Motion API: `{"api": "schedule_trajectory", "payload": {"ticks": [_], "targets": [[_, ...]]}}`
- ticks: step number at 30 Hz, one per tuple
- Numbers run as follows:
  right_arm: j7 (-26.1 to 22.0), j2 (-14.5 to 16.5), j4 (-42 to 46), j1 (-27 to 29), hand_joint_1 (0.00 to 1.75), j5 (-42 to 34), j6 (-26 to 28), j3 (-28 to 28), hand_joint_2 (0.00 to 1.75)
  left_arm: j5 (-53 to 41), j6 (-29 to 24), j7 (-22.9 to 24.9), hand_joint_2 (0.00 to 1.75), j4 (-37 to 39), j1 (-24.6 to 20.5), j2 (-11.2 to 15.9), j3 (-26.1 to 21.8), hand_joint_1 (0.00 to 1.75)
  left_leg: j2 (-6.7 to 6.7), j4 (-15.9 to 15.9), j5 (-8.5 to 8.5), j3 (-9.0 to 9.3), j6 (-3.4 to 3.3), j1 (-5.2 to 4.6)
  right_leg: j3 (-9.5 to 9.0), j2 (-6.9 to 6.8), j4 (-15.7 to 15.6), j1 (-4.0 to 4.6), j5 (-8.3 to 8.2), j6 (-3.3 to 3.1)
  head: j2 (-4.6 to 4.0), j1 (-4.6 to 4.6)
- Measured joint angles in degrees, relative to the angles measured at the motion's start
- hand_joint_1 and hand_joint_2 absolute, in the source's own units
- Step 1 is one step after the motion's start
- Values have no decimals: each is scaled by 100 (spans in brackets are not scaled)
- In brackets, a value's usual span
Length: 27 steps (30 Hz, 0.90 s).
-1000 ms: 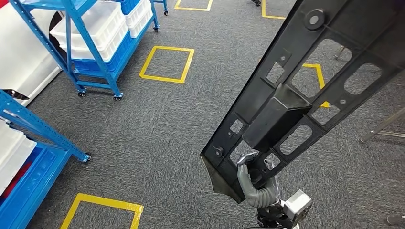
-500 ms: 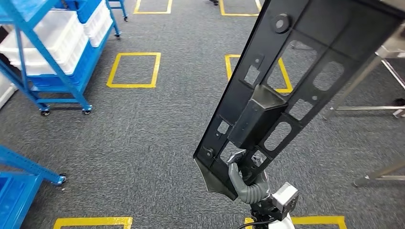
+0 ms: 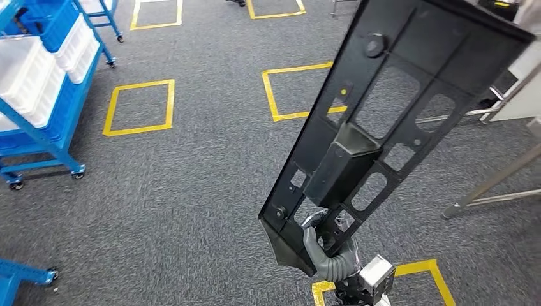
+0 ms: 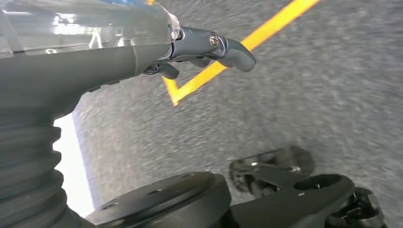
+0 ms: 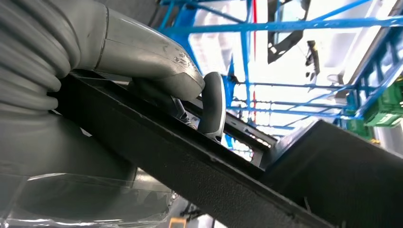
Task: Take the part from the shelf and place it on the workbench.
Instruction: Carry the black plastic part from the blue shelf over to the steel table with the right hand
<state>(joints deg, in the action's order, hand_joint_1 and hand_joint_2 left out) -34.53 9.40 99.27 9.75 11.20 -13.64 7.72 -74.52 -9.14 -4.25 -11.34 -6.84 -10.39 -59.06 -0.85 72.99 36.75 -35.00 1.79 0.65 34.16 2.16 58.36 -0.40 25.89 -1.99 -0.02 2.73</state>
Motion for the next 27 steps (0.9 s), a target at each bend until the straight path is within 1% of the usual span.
{"api": "schedule_trajectory", "payload": {"ticks": [1,2,3,4,5,6,7,8,9,10,11,12,13,14,15,16,17,18,19,20,21,22,23,24,25,26,27], "targets": [[14,0,10,0,175,47,-13,-1,175,-22,0,-42,175,0,-3,9,0,0,19,-109,-142,45,-22,-1,-7,84,8,10,1,-1,0,0],[24,0,27,0,175,106,-16,-1,175,-53,1,-72,175,0,3,19,0,0,70,-421,-369,173,-52,-1,-15,173,15,16,1,-1,0,0],[21,0,50,3,175,175,2,2,175,-96,9,-92,175,0,13,34,2,0,192,-808,-581,329,-86,-1,-16,252,21,16,-1,2,0,0],[2,0,72,7,175,247,39,8,175,-140,22,-102,175,0,19,48,7,0,327,-1152,-734,456,-114,0,-8,321,30,16,-7,16,0,0],[-30,1,95,18,175,318,87,18,175,-190,37,-97,175,0,18,62,16,0,435,-1407,-799,551,-134,-4,15,380,35,10,-20,41,0,0],[-65,2,119,39,175,378,135,31,175,-236,55,-84,175,0,10,78,31,0,502,-1527,-793,589,-147,-11,45,431,32,-3,-40,76,0,0],[-94,3,144,67,175,417,169,44,175,-270,66,-68,175,0,-2,91,46,0,484,-1580,-784,600,-161,-21,70,485,24,-13,-66,119,0,0],[-119,4,171,97,175,442,190,55,175,-306,75,-44,175,0,-9,102,61,0,428,-1634,-792,621,-187,-14,89,520,13,-19,-85,159,0,0],[-142,4,194,126,175,452,198,62,175,-343,86,-7,175,0,-2,114,73,0,363,-1678,-826,638,-218,-7,106,463,29,-12,-75,188,0,-1],[-170,4,211,143,175,448,199,69,175,-386,94,44,175,0,17,130,87,0,284,-1727,-860,659,-255,2,153,341,122,2,-7,209,0,-1],[-201,4,221,151,175,434,202,82,175,-425,102,106,175,0,49,148,108,0,196,-1771,-889,675,-284,8,251,179,325,13,123,223,0,-1],[-233,4,222,165,175,407,216,99,175,-449,103,162,175,0,87,170,131,0,104,-1784,-900,678,-302,-6,403,7,644,12,302,234,0,-2],[-260,4,213,185,175,367,255,117,175,-460,96,180,175,0,117,195,151,0,17,-1786,-901,672,-315,-17,585,-89,1024,-2,482,252,0,-1],[-282,4,190,211,175,327,310,130,175,-459,86,167,175,0,137,215,167,0,-68,-1784,-897,666,-318,-27,740,-136,1352,-20,601,271,0,-2],[-301,4,152,239,175,291,380,137,175,-457,75,121,175,0,145,236,179,0,-148,-1782,-891,664,-318,-31,819,-164,1528,-40,629,289,0,-2],[-314,4,111,260,175,262,442,138,175,-458,65,69,175,0,143,252,189,0,-218,-1779,-883,664,-312,-32,796,-187,1500,-57,562,305,0,-2],[-325,4,72,270,175,247,487,138,175,-459,58,30,175,0,135,262,198,0,-284,-1773,-872,670,-298,-31,645,-230,1234,-72,407,314,0,-2],[-334,4,41,273,175,236,518,139,175,-459,50,1,175,0,125,271,205,0,-347,-1760,-854,680,-275,-30,414,-323,823,-81,231,316,0,-2],[-341,5,19,271,175,229,533,142,175,-459,43,-12,175,-1,117,282,208,0,-403,-1745,-831,685,-244,-42,204,-445,450,-69,114,302,0,-2],[-351,7,1,268,175,226,542,145,175,-459,36,-23,175,-2,109,292,209,0,-454,-1728,-806,692,-208,-53,44,-534,156,-55,35,279,0,-2],[-358,9,-15,266,175,223,550,150,175,-458,24,-37,175,-3,99,304,210,0,-501,-1714,-784,703,-173,-62,-27,-582,16,-32,21,250,0,-1],[-361,10,-31,266,175,225,560,154,175,-446,6,-63,175,-4,86,314,211,0,-547,-1710,-770,713,-140,-70,-22,-564,3,-5,39,218,0,-1],[-363,12,-42,268,175,229,570,158,175,-432,-19,-113,175,-4,68,319,212,0,-597,-1707,-758,731,-108,-64,-11,-493,-9,-3,31,188,0,-1],[-363,16,-51,270,175,240,582,166,175,-417,-50,-179,175,-6,49,325,212,0,-584,-1694,-734,741,-74,-49,-9,-434,-22,-7,23,156,0,-1],[-359,23,-60,262,175,274,601,182,175,-404,-81,-263,175,-8,34,331,212,0,-487,-1617,-665,717,-45,-32,-9,-375,-35,-17,13,119,0,-1],[-350,35,-70,247,175,334,637,211,175,-400,-108,-347,175,-11,25,337,212,0,-344,-1426,-533,639,-22,-13,-10,-316,-50,-31,-1,83,0,-1],[-337,52,-88,232,175,422,701,249,175,-395,-126,-417,175,-13,26,343,212,0,-173,-1113,-351,500,-6,3,-11,-256,-55,-38,-10,53,0,-1]]}}
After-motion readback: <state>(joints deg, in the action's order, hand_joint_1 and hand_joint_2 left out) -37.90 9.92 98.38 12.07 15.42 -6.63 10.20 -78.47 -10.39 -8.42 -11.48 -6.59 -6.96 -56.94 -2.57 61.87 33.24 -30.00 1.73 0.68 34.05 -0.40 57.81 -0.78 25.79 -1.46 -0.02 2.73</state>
